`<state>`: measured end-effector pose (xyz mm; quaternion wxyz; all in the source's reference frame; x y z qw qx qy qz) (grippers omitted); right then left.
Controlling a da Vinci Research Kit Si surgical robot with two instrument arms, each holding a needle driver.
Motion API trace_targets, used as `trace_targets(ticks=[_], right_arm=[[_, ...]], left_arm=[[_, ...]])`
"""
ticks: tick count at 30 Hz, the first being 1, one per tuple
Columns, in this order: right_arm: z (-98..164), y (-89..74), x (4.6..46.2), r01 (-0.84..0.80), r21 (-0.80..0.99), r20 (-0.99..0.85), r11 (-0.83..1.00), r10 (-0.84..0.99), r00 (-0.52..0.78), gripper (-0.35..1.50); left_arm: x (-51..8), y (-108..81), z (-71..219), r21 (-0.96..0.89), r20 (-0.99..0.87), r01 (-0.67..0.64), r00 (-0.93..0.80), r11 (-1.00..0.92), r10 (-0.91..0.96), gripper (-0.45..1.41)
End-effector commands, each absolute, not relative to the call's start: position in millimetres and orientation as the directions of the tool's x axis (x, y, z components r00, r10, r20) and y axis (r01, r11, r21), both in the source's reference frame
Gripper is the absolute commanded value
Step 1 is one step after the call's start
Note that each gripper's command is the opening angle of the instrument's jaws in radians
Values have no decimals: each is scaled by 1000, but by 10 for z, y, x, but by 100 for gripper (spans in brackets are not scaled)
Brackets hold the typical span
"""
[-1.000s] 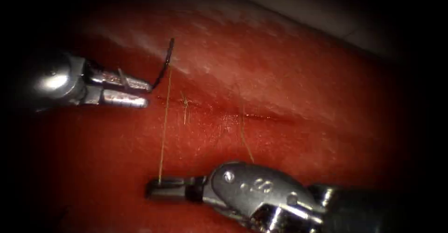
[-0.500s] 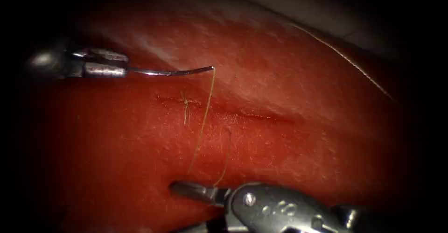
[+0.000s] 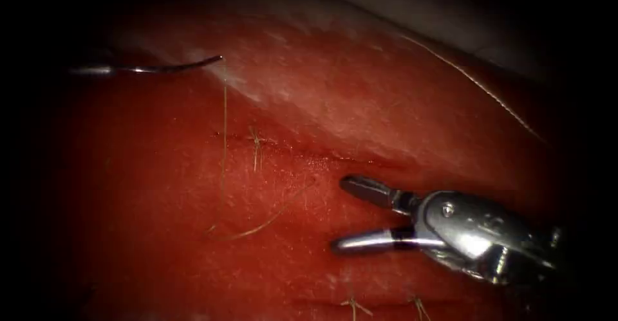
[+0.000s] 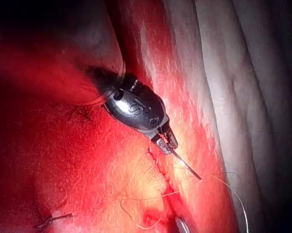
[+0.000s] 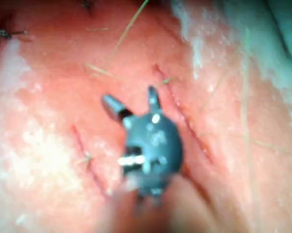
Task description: Wound Closure
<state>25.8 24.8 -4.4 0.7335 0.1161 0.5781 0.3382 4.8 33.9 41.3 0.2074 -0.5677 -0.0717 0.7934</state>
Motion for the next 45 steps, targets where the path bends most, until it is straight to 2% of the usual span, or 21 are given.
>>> trace_targets(ticks=[1,6,8,9,10,11,12,15,19,28,34,35,36,37,39,40,45], right_arm=[[-19,256,271,-365,552,-777,750,621,102,106],[29,264,298,-345,494,-806,798,569,162,109],[33,259,306,-330,480,-807,813,557,196,99],[37,256,308,-313,468,-808,827,544,229,71],[39,253,307,-289,462,-811,839,531,246,-13],[39,253,307,-289,462,-811,839,531,246,-13],[40,250,305,-264,467,-811,844,528,251,-35],[19,241,293,-265,469,-805,842,532,264,-35],[-19,211,299,-242,478,-805,844,531,265,-35],[-130,143,336,-139,515,-809,846,533,248,-35],[-180,129,363,5,548,-825,836,540,163,-35],[-182,132,361,-11,548,-825,837,542,158,9],[-183,135,360,-23,547,-825,837,544,156,44],[-183,153,348,-102,546,-816,832,555,158,108],[-178,166,338,-147,544,-811,826,563,157,118],[-160,193,317,-215,521,-821,826,554,137,135],[-117,225,288,-282,483,-832,829,535,149,140]], left_arm=[[41,335,421,-355,-869,-245,-268,-902,415,-35],[40,335,436,-362,-864,-255,-268,-897,425,-35],[40,334,435,-362,-864,-256,-269,-896,425,-35],[40,334,435,-363,-864,-254,-268,-897,425,-35],[40,334,435,-363,-864,-254,-268,-897,426,-35],[40,334,435,-363,-864,-254,-268,-897,426,-35],[40,335,435,-363,-864,-255,-268,-896,426,-35],[40,335,435,-363,-864,-257,-268,-896,427,-35],[36,335,438,-360,-864,-262,-269,-896,426,-35],[40,334,461,-339,-853,-289,-307,-895,423,-35],[51,338,465,-332,-839,-321,-330,-887,433,-35],[52,338,465,-331,-838,-323,-330,-886,434,-35],[53,338,465,-331,-837,-325,-333,-886,435,-35],[54,339,464,-330,-835,-332,-333,-884,437,-35],[54,339,464,-330,-833,-335,-336,-883,439,-35],[55,339,464,-328,-830,-339,-342,-882,441,-35],[54,338,465,-325,-829,-347,-343,-880,442,-35]])
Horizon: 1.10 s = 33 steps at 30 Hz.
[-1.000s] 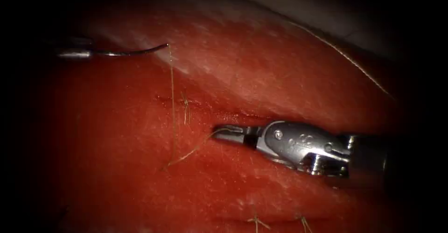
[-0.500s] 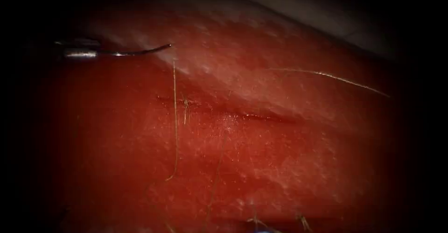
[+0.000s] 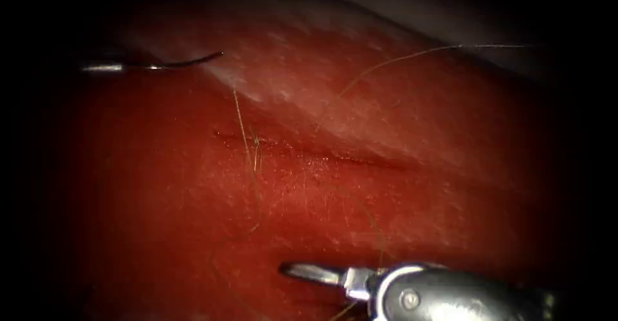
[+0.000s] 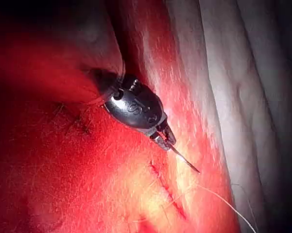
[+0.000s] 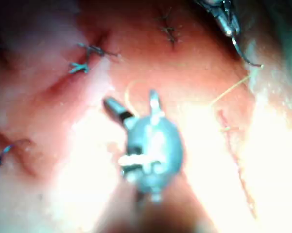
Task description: Wound Closure
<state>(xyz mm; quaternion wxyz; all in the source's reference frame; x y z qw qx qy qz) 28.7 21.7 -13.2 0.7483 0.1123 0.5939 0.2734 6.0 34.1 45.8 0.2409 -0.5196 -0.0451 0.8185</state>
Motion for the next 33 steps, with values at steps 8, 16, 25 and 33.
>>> trace_targets(ticks=[8,16,25,33], right_arm=[[-65,265,249,-286,431,-857,856,487,166,136],[11,267,276,-290,397,-877,871,453,162,128],[37,258,284,-224,434,-848,873,480,226,-35],[-46,205,284,-183,489,-818,853,521,242,-35]], left_arm=[[54,337,467,-326,-828,-345,-346,-880,442,-35],[54,336,469,-325,-827,-343,-349,-882,440,-35],[56,336,468,-325,-827,-343,-348,-881,441,-35],[56,336,468,-325,-827,-345,-349,-881,441,-35]])
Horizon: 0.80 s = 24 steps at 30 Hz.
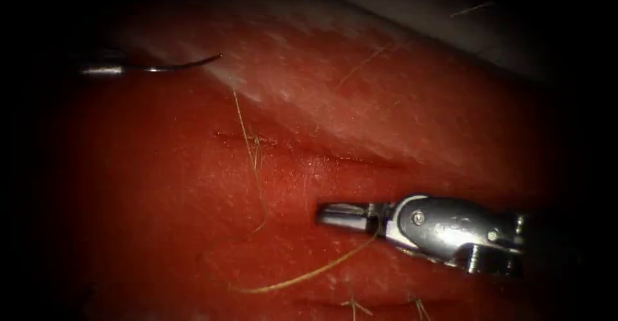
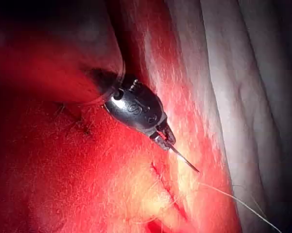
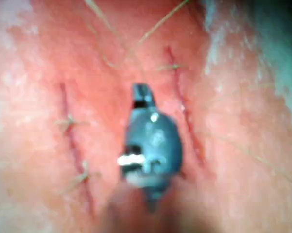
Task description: Wound Closure
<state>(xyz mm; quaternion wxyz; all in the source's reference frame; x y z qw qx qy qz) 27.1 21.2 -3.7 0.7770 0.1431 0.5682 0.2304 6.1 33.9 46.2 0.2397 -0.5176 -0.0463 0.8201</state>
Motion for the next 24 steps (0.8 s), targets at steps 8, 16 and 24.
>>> trace_targets(ticks=[8,16,24], right_arm=[[-132,147,322,-98,508,-826,856,516,227,-35],[-178,132,345,9,516,-837,856,503,215,-15],[-145,214,294,-211,438,-846,874,480,231,133]], left_arm=[[55,335,470,-325,-827,-344,-349,-881,441,-35],[56,335,469,-324,-827,-345,-349,-881,441,-35],[56,335,469,-324,-826,-345,-351,-881,442,-35]])
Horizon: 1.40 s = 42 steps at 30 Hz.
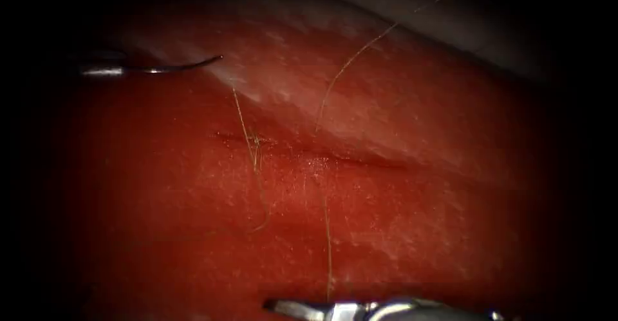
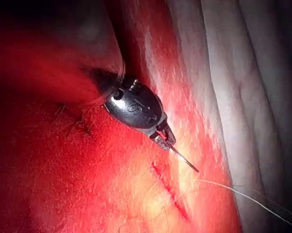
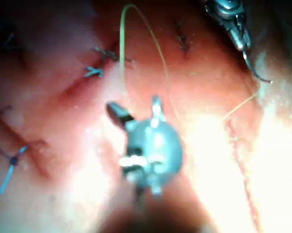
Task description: Wound Closure
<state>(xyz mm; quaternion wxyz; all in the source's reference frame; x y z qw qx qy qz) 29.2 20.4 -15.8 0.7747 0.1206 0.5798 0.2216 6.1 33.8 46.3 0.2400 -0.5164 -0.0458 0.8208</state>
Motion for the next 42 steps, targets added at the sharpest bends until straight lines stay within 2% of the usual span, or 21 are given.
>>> trace_targets(ticks=[1,6,15,17,19,21,22,32,42], right_arm=[[-138,219,290,-216,431,-848,876,475,234,133],[-69,248,259,-264,403,-853,876,464,240,133],[19,264,281,-295,369,-861,882,443,248,129],[35,264,285,-307,383,-855,871,460,239,126],[44,262,287,-310,415,-843,856,490,224,113],[43,260,286,-279,435,-840,856,498,218,27],[41,257,286,-259,441,-841,859,496,217,-35],[-24,209,272,-189,470,-837,862,503,214,-35],[-90,155,301,-92,492,-841,866,500,208,-35]], left_arm=[[56,335,469,-324,-826,-345,-351,-881,442,-35],[56,335,470,-323,-825,-346,-352,-881,441,-35],[55,334,471,-323,-825,-344,-354,-882,441,-35],[55,334,471,-323,-825,-345,-354,-881,441,-35],[55,334,471,-323,-825,-345,-354,-881,441,-35],[55,334,471,-323,-825,-345,-354,-881,441,-35],[55,334,471,-323,-825,-345,-354,-881,441,-35],[56,334,470,-323,-824,-345,-354,-881,441,-35],[55,333,471,-324,-825,-344,-354,-882,441,-35]])
